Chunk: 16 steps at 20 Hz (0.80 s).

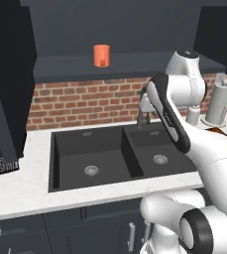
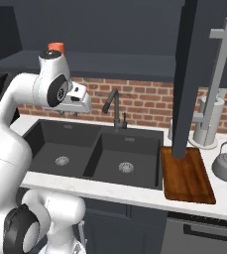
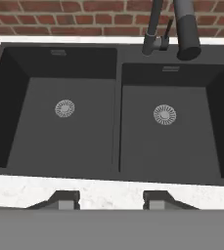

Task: Pick the kettle from the counter and place it on the tray. Then pick the mug from the cabinet and place it on the tray. Then close the cabinet doors.

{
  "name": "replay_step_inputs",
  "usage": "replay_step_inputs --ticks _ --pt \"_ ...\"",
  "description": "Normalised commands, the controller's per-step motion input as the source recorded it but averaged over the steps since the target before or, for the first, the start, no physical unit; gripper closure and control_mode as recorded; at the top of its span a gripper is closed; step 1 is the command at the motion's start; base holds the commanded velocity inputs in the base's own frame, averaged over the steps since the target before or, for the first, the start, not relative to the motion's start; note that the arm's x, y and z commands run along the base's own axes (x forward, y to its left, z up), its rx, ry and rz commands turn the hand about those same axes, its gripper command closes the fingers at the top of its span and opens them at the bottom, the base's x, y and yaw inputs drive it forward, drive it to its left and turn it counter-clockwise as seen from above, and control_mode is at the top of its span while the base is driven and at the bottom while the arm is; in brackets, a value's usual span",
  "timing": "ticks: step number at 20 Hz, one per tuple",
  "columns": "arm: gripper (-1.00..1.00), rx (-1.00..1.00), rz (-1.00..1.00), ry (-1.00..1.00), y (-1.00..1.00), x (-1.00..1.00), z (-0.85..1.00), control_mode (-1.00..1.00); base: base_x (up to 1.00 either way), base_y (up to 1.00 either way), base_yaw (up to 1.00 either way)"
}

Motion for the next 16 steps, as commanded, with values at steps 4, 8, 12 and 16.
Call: replay_step_inputs --ticks 4,8,12,16 --pt "-1.0 0.0 0.0 -0.06 0.0 -0.17 0.0 -1.0 0.0 0.0 0.0" --pt "-1.0 0.0 0.0 -0.35 0.03 -0.57 0.0 -1.0 0.0 0.0 0.0" --pt "-1.0 0.0 0.0 -0.5 0.05 -0.64 0.09 -1.0 0.0 0.0 0.0" --pt "-1.0 0.0 0.0 -0.52 0.18 -0.56 0.39 -1.0 0.0 0.0 0.0"
